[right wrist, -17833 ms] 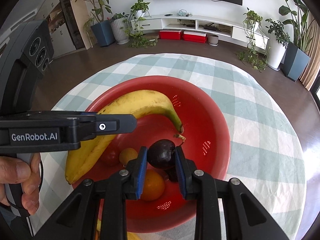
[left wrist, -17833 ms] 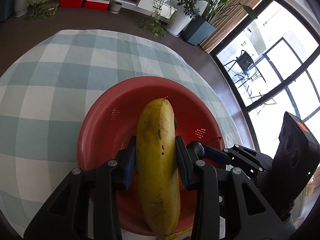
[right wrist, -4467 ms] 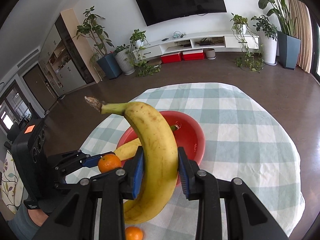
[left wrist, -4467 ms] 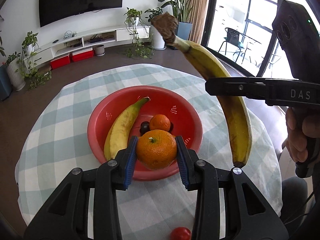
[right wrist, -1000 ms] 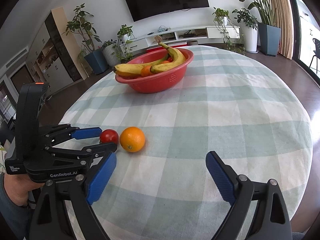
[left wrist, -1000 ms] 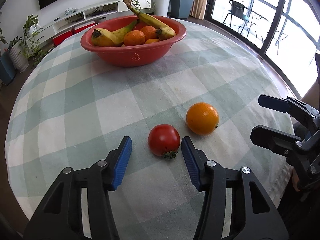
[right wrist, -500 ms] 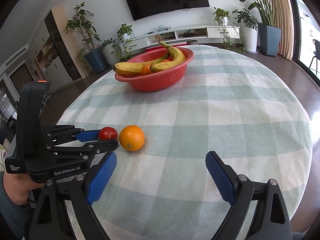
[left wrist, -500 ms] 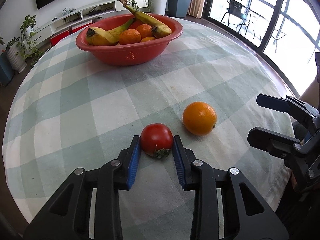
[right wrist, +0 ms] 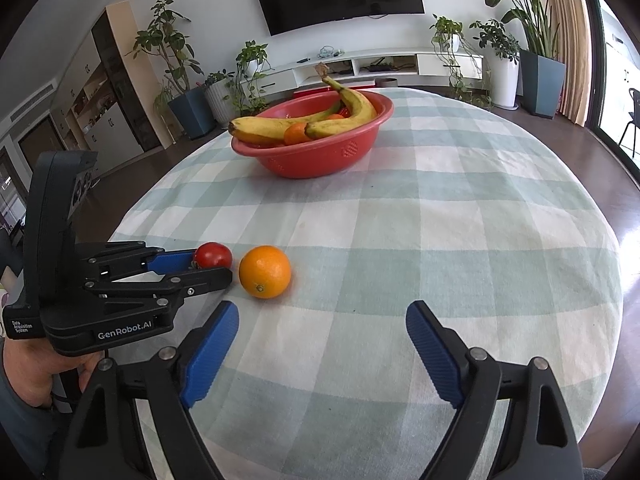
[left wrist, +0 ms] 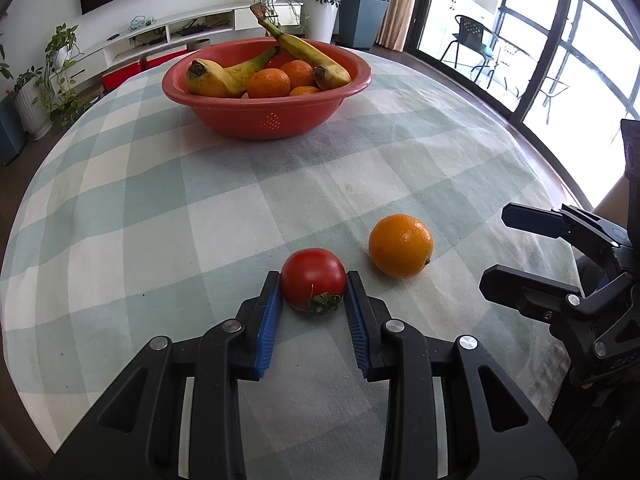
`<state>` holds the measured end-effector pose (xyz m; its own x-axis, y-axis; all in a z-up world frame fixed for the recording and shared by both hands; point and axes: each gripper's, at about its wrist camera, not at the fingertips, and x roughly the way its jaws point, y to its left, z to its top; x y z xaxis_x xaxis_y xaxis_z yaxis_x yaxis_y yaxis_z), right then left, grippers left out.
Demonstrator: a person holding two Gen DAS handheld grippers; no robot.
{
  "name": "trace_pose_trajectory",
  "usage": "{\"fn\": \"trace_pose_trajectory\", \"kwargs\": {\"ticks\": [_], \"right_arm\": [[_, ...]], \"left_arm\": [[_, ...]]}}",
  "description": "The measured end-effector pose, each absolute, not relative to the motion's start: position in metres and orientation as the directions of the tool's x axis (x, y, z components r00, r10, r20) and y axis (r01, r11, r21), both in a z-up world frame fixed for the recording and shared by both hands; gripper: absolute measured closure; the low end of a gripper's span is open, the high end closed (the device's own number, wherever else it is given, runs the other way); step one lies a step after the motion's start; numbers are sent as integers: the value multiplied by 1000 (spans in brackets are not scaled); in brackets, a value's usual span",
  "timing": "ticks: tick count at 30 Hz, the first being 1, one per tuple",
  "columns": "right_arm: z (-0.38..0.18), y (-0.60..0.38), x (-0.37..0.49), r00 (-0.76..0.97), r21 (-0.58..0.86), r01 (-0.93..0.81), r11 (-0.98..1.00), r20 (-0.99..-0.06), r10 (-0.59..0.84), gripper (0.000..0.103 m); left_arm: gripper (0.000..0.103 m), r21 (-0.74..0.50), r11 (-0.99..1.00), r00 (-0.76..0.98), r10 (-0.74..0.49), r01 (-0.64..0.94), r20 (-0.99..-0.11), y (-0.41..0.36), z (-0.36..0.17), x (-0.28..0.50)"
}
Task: Organize fruits
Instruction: 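Grasp the red tomato with the left tool while right tool grasps the orange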
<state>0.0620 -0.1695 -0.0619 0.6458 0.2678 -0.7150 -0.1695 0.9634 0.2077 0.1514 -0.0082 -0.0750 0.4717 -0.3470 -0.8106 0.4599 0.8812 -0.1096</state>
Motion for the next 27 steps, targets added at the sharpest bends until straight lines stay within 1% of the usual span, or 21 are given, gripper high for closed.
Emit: {"fn": "trace_pose_trajectory", "kwargs": {"ticks": [8, 10, 17, 19, 23, 26, 27], "right_arm": [[-58, -144, 84, 618, 165, -209, 964, -741, 261, 18], [-60, -133, 91, 605, 148, -225, 963, -753, 258, 23], [-73, -115, 106, 573, 89, -235, 968, -792, 212, 30], [-77, -114, 107, 563, 79, -241, 967, -801, 206, 38], [-79, -117, 106, 569, 68, -238, 969, -798, 196, 45], [-78, -120, 106, 572, 79, -237, 968, -795, 205, 54], [-78, -120, 105, 572, 77, -238, 968, -794, 204, 59]], "left_arm": [[74, -162, 891, 491, -376, 424, -786, 13, -73, 147], [74, -171, 892, 495, -382, 419, -781, 17, -72, 146], [74, -199, 893, 498, -396, 403, -771, 26, -74, 146], [74, -201, 893, 498, -398, 403, -770, 25, -73, 145], [74, -205, 891, 496, -402, 404, -770, 24, -74, 146], [74, -204, 892, 497, -401, 404, -770, 24, -74, 146], [74, -202, 892, 497, -400, 404, -770, 24, -74, 145]]}}
